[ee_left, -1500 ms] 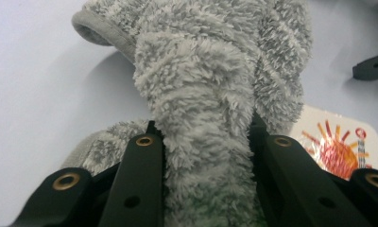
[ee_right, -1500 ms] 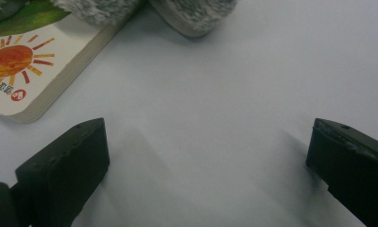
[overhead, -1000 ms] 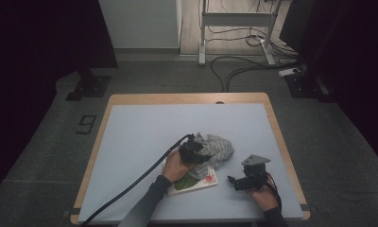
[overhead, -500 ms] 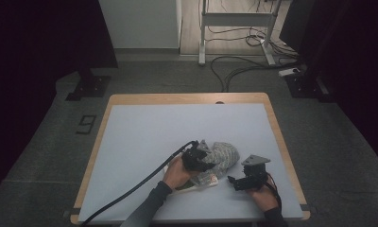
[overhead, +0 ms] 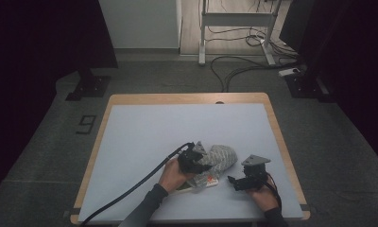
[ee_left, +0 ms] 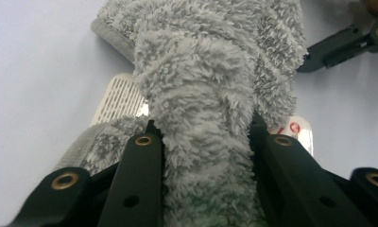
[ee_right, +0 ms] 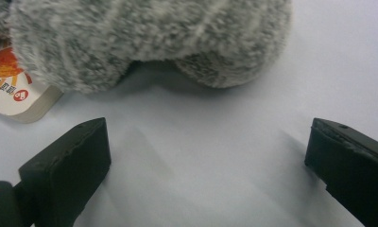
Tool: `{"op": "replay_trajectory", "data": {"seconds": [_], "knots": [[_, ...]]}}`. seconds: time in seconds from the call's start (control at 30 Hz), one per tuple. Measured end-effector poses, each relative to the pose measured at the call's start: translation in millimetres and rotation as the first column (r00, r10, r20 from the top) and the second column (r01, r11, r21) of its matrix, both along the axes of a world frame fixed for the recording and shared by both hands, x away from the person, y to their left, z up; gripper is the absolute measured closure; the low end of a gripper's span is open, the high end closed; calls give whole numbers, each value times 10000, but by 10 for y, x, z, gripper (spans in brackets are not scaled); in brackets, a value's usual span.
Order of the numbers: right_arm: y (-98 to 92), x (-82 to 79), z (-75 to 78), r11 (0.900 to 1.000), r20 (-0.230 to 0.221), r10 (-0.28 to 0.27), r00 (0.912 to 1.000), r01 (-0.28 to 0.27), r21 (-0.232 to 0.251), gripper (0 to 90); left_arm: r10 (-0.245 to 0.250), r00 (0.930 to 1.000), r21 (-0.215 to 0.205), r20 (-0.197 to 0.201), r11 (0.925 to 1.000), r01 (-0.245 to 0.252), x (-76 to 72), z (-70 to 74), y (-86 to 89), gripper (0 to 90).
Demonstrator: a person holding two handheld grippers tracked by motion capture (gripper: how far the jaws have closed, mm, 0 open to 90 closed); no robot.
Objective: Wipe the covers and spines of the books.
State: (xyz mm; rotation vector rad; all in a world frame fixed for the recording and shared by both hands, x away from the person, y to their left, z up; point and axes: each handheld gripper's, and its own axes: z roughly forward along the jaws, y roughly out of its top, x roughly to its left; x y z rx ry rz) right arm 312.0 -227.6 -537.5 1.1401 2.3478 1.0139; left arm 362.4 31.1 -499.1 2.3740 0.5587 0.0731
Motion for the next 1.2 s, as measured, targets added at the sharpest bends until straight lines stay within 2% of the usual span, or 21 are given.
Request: {"op": "replay_trajectory", "data": {"seconds": [1.2], "knots": [[1,-1,0,10000,4,3,10000,-3,8,7,598,9982,-164,-46,9981,-598,-225,17,790,691]]}}
